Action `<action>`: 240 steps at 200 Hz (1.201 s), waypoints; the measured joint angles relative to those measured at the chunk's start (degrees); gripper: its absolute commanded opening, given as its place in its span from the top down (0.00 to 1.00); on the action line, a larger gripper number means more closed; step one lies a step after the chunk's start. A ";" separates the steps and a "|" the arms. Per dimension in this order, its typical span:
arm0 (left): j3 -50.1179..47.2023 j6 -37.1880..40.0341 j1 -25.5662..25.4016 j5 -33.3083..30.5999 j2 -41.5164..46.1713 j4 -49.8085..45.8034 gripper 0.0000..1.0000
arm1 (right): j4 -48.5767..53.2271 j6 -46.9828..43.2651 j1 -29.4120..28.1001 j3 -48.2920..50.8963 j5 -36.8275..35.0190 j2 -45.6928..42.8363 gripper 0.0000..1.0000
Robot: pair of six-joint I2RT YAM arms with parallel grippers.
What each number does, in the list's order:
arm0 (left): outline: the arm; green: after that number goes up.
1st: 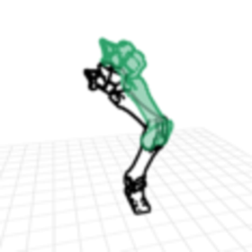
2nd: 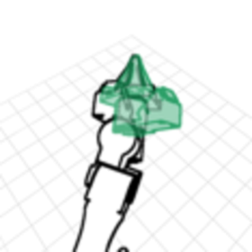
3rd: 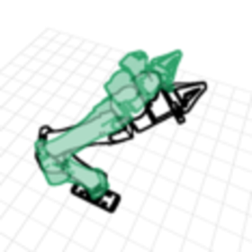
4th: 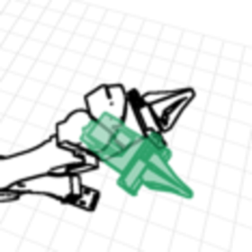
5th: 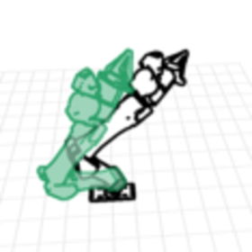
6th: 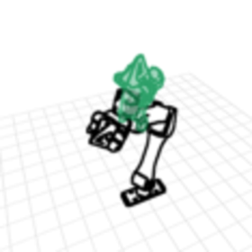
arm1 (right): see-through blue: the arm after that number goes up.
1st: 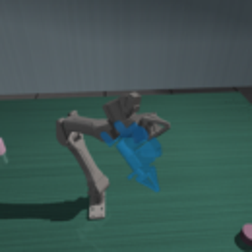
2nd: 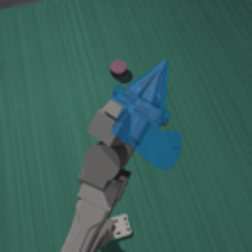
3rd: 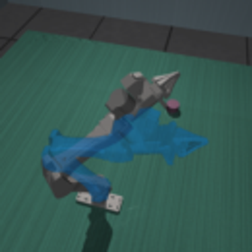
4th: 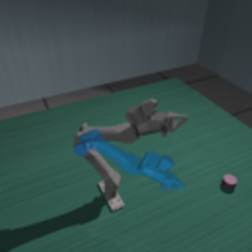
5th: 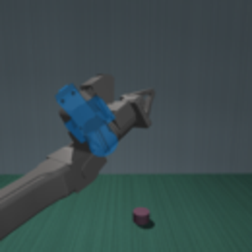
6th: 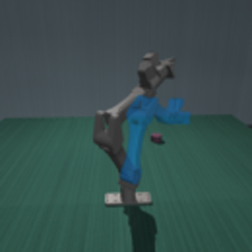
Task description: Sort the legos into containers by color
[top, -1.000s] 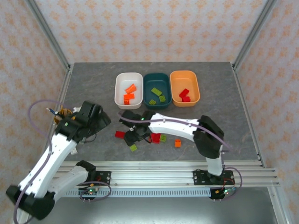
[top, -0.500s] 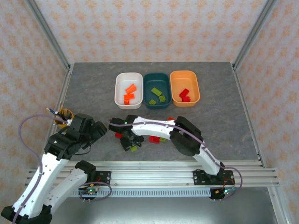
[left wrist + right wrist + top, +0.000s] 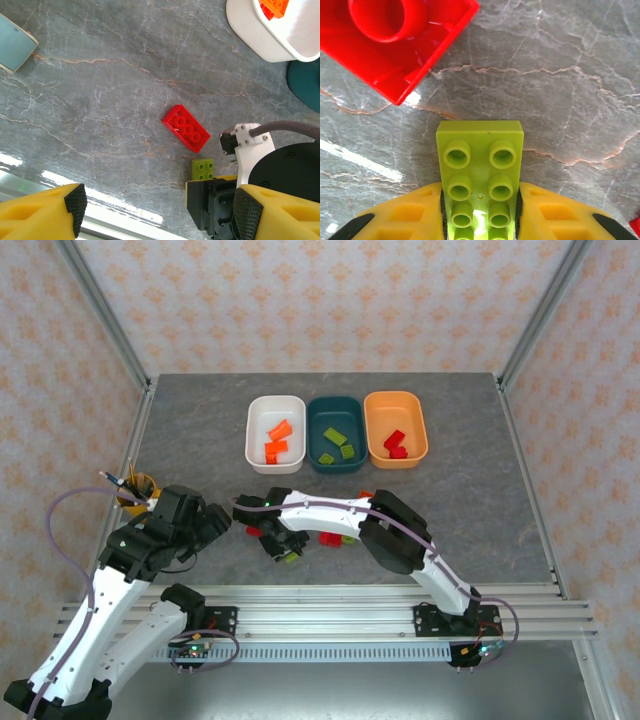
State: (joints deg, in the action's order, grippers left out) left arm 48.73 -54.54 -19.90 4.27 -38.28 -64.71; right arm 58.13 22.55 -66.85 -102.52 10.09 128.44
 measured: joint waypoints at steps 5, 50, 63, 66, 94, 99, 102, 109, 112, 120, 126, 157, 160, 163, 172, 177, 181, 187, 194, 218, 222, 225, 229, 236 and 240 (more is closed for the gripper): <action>-0.13 0.02 0.00 0.07 0.04 0.17 0.20 | 0.02 0.02 0.00 -0.02 -0.07 0.00 0.67; -0.66 0.39 0.00 1.40 0.04 2.03 0.20 | -0.09 0.28 0.15 0.09 -1.79 -0.55 0.70; -0.85 0.57 0.00 2.27 -0.04 3.50 0.20 | -0.37 0.70 0.83 0.61 -3.02 -1.55 0.70; -0.90 0.59 0.00 2.58 -0.13 3.85 0.20 | -0.44 0.85 1.05 0.76 -3.23 -1.92 0.70; -0.94 1.29 -0.44 5.88 -2.89 9.11 0.20 | -0.46 1.55 5.46 1.14 -4.96 -7.93 0.70; -0.94 1.60 -0.70 6.56 -4.04 10.34 0.20 | -0.46 1.55 6.69 1.11 -5.27 -9.31 0.70; -0.92 1.70 -0.79 6.99 -4.74 11.06 0.20 | -0.48 1.55 7.45 1.09 -5.46 -10.14 0.70; -0.81 2.10 -1.20 7.87 -6.82 12.83 0.20 | -0.46 1.49 9.46 0.90 -5.79 -12.07 0.70; -0.79 2.19 -1.46 8.13 -7.82 13.46 0.20 | -0.42 1.46 10.40 0.72 -5.88 -12.72 0.70; -0.35 2.47 -2.14 8.83 -10.23 15.08 0.20 | -0.44 1.40 12.81 0.07 -6.03 -14.16 0.70; 0.15 2.64 -2.73 9.11 -12.31 16.15 0.20 | -0.39 1.22 14.69 -0.66 -6.08 -14.82 0.70; 4.94 3.67 -5.18 10.19 -22.40 21.51 0.20 | -0.24 -0.87 23.76 -6.86 -5.84 -13.29 0.70; 5.49 3.67 -5.31 10.29 -23.23 22.03 0.20 | -0.13 -1.27 24.52 -7.74 -5.79 -12.74 0.70; 5.99 3.67 -5.38 10.36 -24.00 22.49 0.20 | -0.13 -1.44 25.16 -8.68 -5.73 -12.13 0.70; 7.45 3.65 -5.62 10.34 -26.10 23.76 0.20 | -0.26 -2.25 27.17 -11.63 -5.31 -9.86 0.70; 8.31 3.67 -5.62 10.34 -27.30 24.39 0.20 | -0.22 -2.62 28.09 -13.38 -5.05 -8.39 0.70; 9.01 3.65 -5.62 10.34 -28.22 24.81 0.20 | -0.13 -2.89 28.89 -15.02 -4.74 -7.06 0.70; 9.86 3.67 -5.62 10.29 -29.49 25.40 0.20 | -0.09 -3.37 29.92 -17.31 -4.28 -5.05 0.70; 10.97 3.67 -5.62 10.29 -31.04 25.90 0.20 | -0.02 -3.85 30.91 -19.93 -3.80 -2.67 0.70; 14.03 4.09 -5.62 10.14 -35.26 26.88 0.20 | -0.07 -5.31 33.86 -27.89 -1.27 5.68 0.70; 14.53 4.11 -5.62 10.10 -35.87 26.88 0.20 | -0.09 -5.55 34.29 -28.89 -0.87 6.91 0.70; 14.84 4.17 -5.62 10.05 -36.26 26.93 0.20 | -0.20 -5.73 34.58 -29.51 -0.50 7.78 0.69; 15.28 4.33 -5.62 10.05 -36.79 26.97 0.20 | -0.22 -5.88 34.91 -30.23 -0.11 8.68 0.69; 15.72 4.55 -5.62 9.90 -37.35 27.10 0.20 | -0.26 -6.25 35.47 -31.52 0.81 10.36 0.69; 15.98 4.63 -5.62 9.86 -37.70 27.17 0.20 | -0.26 -6.49 35.78 -32.24 1.40 11.30 0.69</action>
State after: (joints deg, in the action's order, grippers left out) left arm 64.71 -49.91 -25.52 14.13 -75.99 -37.54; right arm 57.87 16.05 -31.07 -134.76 11.49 139.74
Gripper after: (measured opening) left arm 0.800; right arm 0.309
